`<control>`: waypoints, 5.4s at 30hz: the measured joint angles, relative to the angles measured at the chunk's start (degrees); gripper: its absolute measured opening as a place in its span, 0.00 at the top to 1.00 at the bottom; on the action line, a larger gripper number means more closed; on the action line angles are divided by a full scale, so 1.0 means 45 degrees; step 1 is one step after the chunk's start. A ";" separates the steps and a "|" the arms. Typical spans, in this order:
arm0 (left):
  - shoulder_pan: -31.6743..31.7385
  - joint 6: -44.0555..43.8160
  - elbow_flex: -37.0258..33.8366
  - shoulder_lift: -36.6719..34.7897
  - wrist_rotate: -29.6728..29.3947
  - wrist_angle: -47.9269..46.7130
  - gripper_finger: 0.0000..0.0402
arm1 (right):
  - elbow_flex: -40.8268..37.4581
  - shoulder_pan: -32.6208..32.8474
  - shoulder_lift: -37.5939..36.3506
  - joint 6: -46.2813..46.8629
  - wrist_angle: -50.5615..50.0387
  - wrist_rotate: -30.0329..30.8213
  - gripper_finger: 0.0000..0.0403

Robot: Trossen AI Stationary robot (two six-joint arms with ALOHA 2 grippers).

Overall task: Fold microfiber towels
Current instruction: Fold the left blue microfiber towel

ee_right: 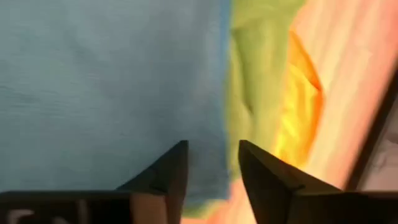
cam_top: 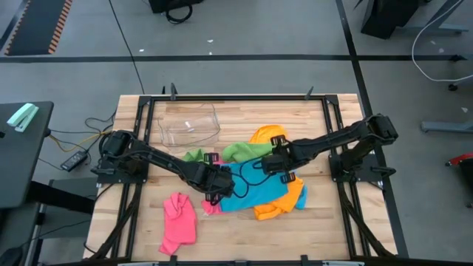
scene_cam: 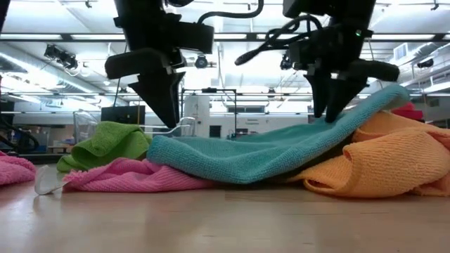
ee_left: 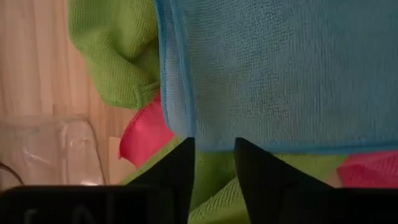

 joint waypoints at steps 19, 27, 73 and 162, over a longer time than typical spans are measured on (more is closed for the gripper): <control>-0.1840 0.4314 0.0125 -0.0367 0.1330 0.1371 0.54 | -0.0579 0.1198 -0.2468 0.0098 0.3369 -0.1269 0.50; -0.2375 0.7267 0.0058 0.0224 0.0141 0.1311 0.48 | -0.0612 0.2096 -0.2230 0.1769 0.4224 -0.1583 0.50; -0.3055 1.0191 0.0005 0.1793 -0.2520 0.1488 0.68 | -0.0612 0.3161 -0.2216 0.2590 0.5010 -0.1629 0.58; -0.3922 0.5943 0.1211 0.0122 0.2213 0.0219 0.96 | -0.4677 0.3063 -0.1653 0.3444 1.1999 -0.1977 0.58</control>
